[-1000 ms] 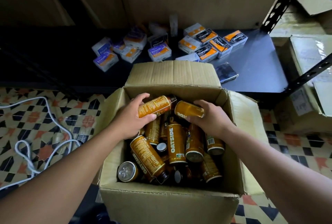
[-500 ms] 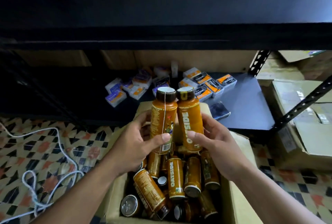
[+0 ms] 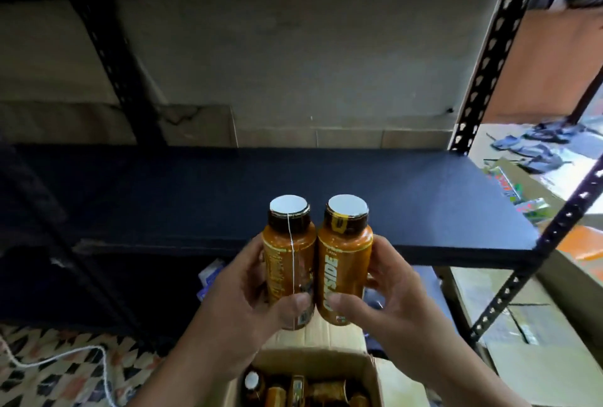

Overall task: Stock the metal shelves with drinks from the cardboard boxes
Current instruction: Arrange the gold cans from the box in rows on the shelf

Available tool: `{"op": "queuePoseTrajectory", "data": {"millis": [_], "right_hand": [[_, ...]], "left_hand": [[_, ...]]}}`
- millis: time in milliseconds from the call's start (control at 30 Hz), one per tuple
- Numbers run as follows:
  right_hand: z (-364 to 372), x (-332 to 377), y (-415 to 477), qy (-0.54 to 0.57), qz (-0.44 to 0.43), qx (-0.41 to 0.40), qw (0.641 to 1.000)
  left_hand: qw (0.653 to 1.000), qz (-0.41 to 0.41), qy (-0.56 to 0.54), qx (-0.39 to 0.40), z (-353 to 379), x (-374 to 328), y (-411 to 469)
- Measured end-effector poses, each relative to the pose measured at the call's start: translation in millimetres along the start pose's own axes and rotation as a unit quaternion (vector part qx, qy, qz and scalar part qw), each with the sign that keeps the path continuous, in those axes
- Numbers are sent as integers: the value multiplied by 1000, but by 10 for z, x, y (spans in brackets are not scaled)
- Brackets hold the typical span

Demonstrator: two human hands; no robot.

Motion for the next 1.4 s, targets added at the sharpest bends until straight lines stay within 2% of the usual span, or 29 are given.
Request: {"op": "queuePoseTrajectory", "data": {"millis": [167,567,733,867,1033,1300,1400], "right_hand": [[-238,952,228,-40,-32,-30,998],[-664,3176,514,-45,-120,-63,990],[-932,3949,1063,-29,-146,-79,986],[-1103,4046,1625,-32,-107,-98,989],[-1280,3727,2032,-43,-51,-126,990],[-1603,3240,2276,1,22,-155,988],[-1689,3171,2409,13,22,-147,989]], "left_hand": [[1000,-2,-10,3,-132,-878,108],[994,105,22,-32,-536,-3103,36],[984,175,27,-34,-545,-4050,467],[984,174,45,-11,-342,-4284,1065],[988,139,60,-25,-63,-4089,1630],[994,89,42,-48,257,-3807,1904],[993,83,77,-45,387,-3833,1992]]}}
Point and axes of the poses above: each hand's wrist, its own y-axis towards the middle knuckle, its own z-axis out of the palm, x = y × z, the point moved 5 cm from there along y, towards the middle knuckle, and after that the axes turned 14 degrees about -x, right-handed, at the moved point
